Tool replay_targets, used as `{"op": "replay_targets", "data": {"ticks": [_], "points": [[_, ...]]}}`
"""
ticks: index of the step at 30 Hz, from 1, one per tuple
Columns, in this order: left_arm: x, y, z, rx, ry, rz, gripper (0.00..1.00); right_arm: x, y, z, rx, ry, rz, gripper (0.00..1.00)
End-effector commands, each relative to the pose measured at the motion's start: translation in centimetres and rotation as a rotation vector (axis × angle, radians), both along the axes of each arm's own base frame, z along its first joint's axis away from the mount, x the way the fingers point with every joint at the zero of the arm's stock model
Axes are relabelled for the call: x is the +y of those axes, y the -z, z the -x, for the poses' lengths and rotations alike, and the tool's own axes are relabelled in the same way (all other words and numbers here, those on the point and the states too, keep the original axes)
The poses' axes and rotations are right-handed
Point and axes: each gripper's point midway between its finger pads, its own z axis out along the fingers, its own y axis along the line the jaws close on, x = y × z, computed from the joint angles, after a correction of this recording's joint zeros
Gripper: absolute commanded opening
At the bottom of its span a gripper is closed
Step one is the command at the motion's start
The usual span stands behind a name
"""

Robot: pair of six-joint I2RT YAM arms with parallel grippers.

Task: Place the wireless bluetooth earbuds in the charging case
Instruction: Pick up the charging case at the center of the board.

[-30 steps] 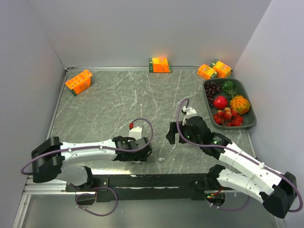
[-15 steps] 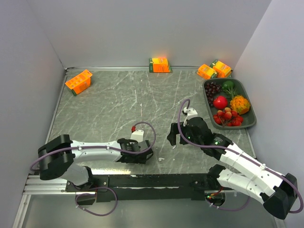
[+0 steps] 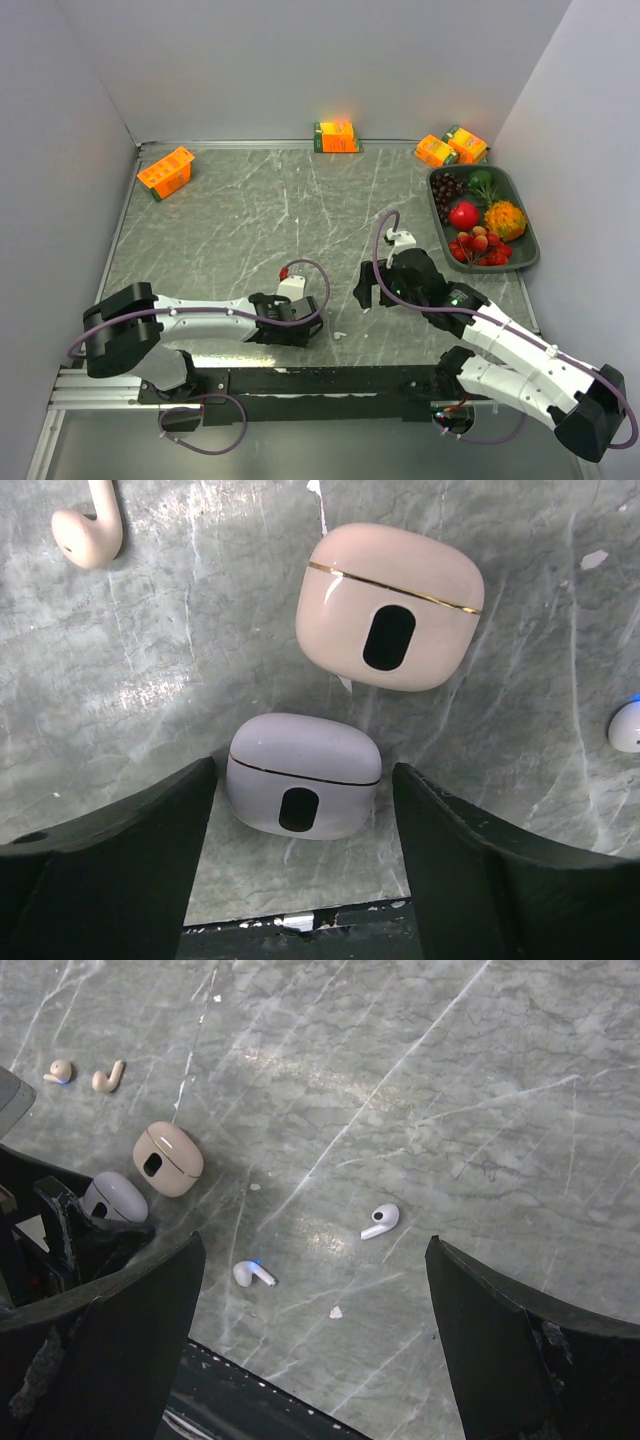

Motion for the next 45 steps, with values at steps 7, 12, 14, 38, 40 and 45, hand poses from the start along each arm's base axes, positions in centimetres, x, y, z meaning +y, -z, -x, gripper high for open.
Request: {"op": "replay_targets", "data": {"ticks": [7, 12, 14, 38, 40, 45], "points": [[0.8, 0.7, 0.8, 0.019, 0.062, -0.026, 0.56, -0.3, 0.3, 0.3, 0.0, 0.027, -0.015, 1.0], [0.9, 0.7, 0.9, 0.019, 0.074, -0.032, 0.41, -0.4, 0.3, 0.4, 0.006, 0.035, -0.019, 1.0], [0.9, 0.7, 0.8, 0.014, 0.075, -0.036, 0.2, -0.3, 0.2, 0.4, 0.007, 0.035, -0.025, 1.0], [-5.5, -21.5, -1.2, -1.001, 0.591, 0.701, 0.01, 4.6, -14.3, 0.5, -0.121, -0.214, -0.206, 1.0], [-6.2, -20.9, -1.3, -1.024, 0.661, 0.623, 0.01, 5.3, -14.6, 0.8, -0.106, -0.253, -0.218, 1.0], [-6.5, -20.9, -1.9, -1.098, 0.717, 0.53, 0.01, 6.5, -12.6, 1.2, -0.01, -0.296, -0.188, 0.99]]}}
